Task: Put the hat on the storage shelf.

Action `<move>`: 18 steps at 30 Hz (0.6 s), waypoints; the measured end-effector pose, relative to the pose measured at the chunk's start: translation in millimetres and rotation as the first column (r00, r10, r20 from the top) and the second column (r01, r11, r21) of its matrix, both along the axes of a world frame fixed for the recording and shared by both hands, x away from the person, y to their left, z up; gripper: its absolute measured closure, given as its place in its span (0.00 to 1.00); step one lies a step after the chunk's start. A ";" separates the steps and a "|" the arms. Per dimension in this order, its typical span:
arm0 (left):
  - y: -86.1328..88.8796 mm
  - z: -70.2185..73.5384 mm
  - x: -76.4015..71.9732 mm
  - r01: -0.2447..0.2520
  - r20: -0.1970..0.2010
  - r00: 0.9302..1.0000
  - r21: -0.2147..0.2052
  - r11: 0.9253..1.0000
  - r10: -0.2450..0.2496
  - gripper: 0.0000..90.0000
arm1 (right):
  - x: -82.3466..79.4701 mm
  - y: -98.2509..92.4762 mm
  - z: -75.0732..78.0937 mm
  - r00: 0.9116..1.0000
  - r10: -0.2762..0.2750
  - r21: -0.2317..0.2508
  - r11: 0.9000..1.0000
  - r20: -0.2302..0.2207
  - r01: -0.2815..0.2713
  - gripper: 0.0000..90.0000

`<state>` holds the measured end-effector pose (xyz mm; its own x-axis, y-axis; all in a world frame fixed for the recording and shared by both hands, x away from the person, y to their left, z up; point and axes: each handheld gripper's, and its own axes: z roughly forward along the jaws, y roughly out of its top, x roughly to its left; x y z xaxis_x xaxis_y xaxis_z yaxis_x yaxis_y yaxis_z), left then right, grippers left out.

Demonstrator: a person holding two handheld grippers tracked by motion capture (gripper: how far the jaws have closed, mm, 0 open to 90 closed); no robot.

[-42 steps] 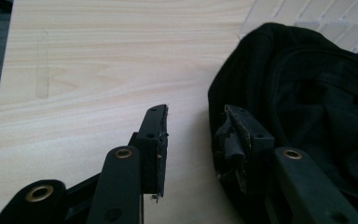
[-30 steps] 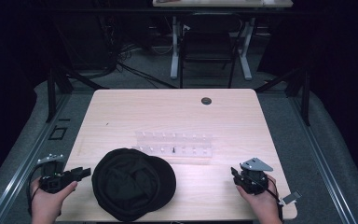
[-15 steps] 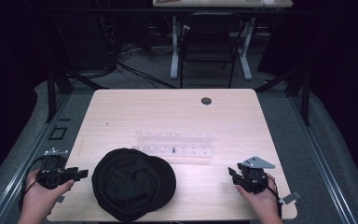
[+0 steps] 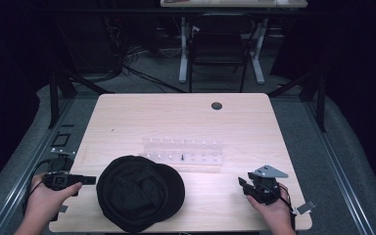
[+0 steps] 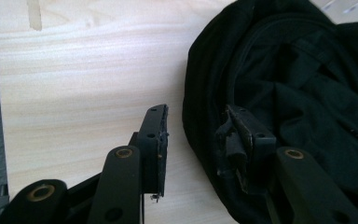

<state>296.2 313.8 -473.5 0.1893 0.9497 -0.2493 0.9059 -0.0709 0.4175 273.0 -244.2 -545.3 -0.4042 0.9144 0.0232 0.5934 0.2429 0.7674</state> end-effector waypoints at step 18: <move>-6.4 -10.6 12.3 -0.019 -0.132 0.991 -0.005 1.000 0.018 0.66 | 0.6 -2.9 -0.9 1.000 0.001 0.028 1.000 -0.021 -0.001 0.63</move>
